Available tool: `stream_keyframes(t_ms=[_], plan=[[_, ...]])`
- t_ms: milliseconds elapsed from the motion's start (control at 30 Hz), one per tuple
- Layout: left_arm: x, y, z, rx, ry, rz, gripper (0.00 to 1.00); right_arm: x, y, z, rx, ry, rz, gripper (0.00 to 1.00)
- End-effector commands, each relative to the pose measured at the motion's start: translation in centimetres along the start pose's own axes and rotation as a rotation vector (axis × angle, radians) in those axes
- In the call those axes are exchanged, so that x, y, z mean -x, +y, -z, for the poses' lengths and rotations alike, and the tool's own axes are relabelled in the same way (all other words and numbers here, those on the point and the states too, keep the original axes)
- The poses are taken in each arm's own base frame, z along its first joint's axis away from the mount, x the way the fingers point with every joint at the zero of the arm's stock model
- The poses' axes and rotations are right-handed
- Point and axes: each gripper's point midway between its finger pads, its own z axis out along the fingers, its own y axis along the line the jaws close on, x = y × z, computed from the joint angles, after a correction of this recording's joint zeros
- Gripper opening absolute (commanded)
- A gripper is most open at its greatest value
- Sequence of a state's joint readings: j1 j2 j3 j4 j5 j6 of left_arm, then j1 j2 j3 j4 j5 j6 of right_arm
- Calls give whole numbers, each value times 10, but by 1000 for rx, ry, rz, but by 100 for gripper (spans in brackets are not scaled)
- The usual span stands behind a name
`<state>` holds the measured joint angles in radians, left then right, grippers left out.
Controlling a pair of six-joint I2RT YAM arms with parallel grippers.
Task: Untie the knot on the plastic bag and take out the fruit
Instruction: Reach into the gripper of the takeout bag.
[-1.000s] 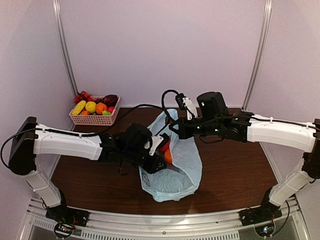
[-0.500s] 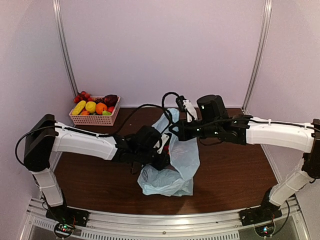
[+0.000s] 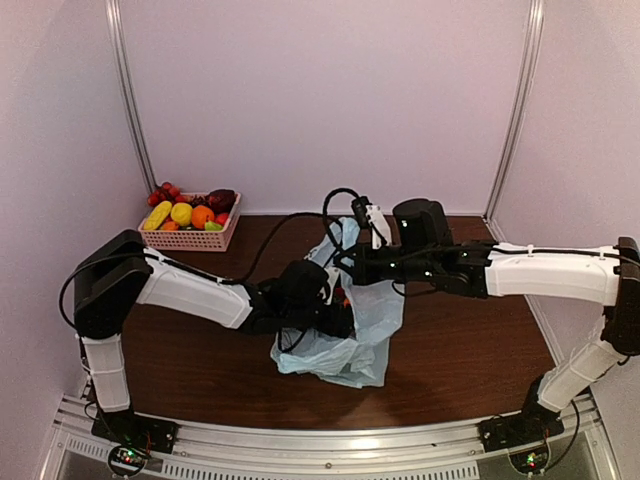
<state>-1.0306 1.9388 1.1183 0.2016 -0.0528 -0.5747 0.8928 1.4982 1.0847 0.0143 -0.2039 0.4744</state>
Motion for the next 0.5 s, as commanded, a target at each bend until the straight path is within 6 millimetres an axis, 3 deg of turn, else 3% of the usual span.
stream_keyframes(t_ms=[0,100,167,300,467], plan=[[18,3,-10,-13,-81,28,79,8,14,3,62,-46,-25,0],[14,10,-14,26,-70,17,78,9,7,5,20,-55,-27,0],[12,14,-12,51,-68,13,77,9,-11,9,-79,-60,-29,12],[12,15,-6,44,-75,11,77,12,-56,32,-333,-80,-26,63],[17,8,-3,13,-85,16,76,-2,-107,56,-571,-34,-24,94]])
